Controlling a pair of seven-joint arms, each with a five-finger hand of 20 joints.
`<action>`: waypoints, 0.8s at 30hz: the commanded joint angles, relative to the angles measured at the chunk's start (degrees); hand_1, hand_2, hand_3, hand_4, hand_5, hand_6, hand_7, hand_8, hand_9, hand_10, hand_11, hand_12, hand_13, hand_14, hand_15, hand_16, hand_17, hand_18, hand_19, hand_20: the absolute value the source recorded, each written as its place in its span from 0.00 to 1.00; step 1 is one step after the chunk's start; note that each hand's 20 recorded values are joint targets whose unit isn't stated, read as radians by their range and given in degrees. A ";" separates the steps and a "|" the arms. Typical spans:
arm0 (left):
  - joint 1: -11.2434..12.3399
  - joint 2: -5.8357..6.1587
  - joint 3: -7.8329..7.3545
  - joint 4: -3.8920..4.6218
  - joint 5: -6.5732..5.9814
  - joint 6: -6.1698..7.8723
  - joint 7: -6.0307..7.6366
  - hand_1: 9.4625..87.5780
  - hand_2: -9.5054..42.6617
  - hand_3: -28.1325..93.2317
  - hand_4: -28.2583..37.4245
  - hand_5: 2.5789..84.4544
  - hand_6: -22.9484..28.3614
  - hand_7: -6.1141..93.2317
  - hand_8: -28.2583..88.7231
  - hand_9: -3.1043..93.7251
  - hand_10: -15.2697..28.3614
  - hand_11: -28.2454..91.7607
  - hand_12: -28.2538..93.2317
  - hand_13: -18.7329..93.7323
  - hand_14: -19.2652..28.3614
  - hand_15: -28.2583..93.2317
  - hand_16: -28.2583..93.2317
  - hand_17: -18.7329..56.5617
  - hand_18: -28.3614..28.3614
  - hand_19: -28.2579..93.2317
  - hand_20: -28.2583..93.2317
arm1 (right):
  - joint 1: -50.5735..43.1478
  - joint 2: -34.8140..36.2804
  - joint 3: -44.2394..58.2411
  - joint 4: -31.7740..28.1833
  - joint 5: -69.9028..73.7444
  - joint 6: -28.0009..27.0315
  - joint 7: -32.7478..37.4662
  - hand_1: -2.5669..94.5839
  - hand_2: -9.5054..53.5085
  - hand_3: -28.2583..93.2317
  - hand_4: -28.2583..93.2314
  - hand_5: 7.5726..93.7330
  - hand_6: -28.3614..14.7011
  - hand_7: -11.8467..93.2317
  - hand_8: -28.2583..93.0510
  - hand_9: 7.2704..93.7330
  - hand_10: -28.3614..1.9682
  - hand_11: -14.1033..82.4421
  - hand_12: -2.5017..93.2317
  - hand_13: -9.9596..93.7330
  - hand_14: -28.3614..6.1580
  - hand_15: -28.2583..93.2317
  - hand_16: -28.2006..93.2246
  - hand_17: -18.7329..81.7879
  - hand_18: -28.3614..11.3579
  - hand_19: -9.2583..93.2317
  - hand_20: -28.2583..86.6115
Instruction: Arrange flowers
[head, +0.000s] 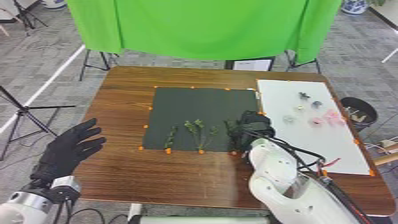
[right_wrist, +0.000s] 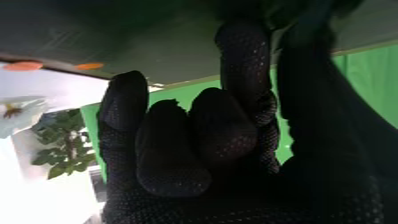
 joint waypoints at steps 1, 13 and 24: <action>0.86 -0.11 -0.37 0.11 0.06 -0.68 -0.55 0.18 0.13 0.82 0.00 0.35 0.55 0.24 0.16 0.31 0.65 0.43 0.38 0.35 0.78 0.61 0.20 0.12 0.89 0.57 0.31 | -0.49 1.65 1.25 -1.32 -0.65 -1.53 0.51 0.28 0.00 0.93 0.02 0.78 0.66 0.61 0.22 0.88 0.69 0.83 0.62 0.86 0.57 0.94 0.57 0.51 0.20 0.89 0.59; 1.23 -0.44 -0.84 -0.18 0.14 -0.79 -0.69 0.18 0.13 0.82 0.00 0.35 0.55 0.24 0.16 0.31 0.65 0.43 0.38 0.35 0.78 0.61 0.20 0.12 0.89 0.57 0.31 | 0.20 5.09 3.44 -5.05 -3.49 -3.42 -0.06 0.21 0.00 0.93 0.02 0.77 0.64 0.60 0.15 0.87 0.67 0.82 0.61 0.85 0.56 0.94 0.57 0.50 0.19 0.88 0.59; 1.60 -1.03 -0.82 -0.45 0.22 -0.21 -0.31 0.18 0.13 0.82 0.00 0.35 0.55 0.24 0.16 0.31 0.65 0.43 0.38 0.35 0.78 0.61 0.20 0.12 0.89 0.57 0.31 | 1.37 13.46 7.73 -4.26 -3.24 0.30 -1.66 0.24 0.00 0.94 0.02 0.55 0.57 0.54 0.12 0.61 0.52 0.76 0.48 0.69 0.48 0.89 0.54 0.42 0.17 0.83 0.61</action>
